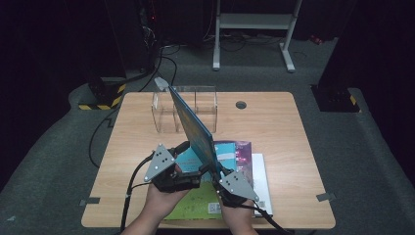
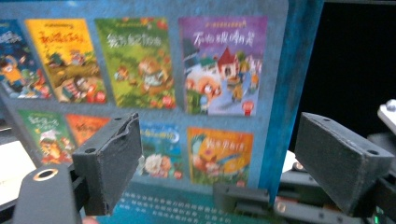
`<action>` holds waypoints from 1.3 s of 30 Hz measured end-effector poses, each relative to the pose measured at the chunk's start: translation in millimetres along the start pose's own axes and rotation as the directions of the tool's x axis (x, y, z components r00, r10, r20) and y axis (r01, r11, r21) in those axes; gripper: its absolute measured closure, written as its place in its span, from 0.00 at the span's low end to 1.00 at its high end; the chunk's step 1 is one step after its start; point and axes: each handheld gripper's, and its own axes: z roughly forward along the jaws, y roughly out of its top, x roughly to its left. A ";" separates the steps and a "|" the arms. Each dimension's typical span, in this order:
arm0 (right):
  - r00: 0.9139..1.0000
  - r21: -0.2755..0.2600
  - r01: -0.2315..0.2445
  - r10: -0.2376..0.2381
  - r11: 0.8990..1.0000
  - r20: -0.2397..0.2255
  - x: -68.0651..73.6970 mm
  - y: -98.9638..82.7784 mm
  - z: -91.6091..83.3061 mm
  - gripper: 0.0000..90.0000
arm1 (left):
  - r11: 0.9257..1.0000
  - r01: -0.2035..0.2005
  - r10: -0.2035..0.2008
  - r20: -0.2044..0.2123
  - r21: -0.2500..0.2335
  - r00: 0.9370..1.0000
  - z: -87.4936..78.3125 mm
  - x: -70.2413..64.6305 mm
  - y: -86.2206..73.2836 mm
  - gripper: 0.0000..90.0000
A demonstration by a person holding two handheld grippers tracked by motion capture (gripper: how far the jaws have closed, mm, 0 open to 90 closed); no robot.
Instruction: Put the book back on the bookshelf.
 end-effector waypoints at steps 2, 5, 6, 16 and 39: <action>1.000 0.001 -0.002 0.002 1.000 0.001 0.7 -0.6 1.1 0.92 | 1.000 0.006 -0.006 0.001 0.003 1.000 3.7 -3.1 1.5 0.17; 1.000 0.000 0.001 -0.001 1.000 0.000 1.0 -0.6 1.4 0.92 | 1.000 0.003 -0.003 -0.002 0.009 1.000 6.3 -4.8 1.6 0.16; 1.000 -0.002 0.001 -0.001 1.000 0.002 1.5 -0.7 1.6 0.92 | 1.000 0.002 -0.001 -0.008 0.013 1.000 7.7 -5.3 1.7 0.16; 1.000 -0.008 0.007 -0.007 1.000 -0.003 11.3 -2.8 2.7 0.92 | 0.999 0.009 -0.005 -0.071 0.047 0.997 16.9 -5.9 -0.6 0.16; 0.995 0.019 0.050 -0.048 0.999 -0.089 31.2 -1.7 13.1 0.78 | 0.996 0.002 0.009 -0.119 0.092 0.993 8.4 9.3 -11.5 0.14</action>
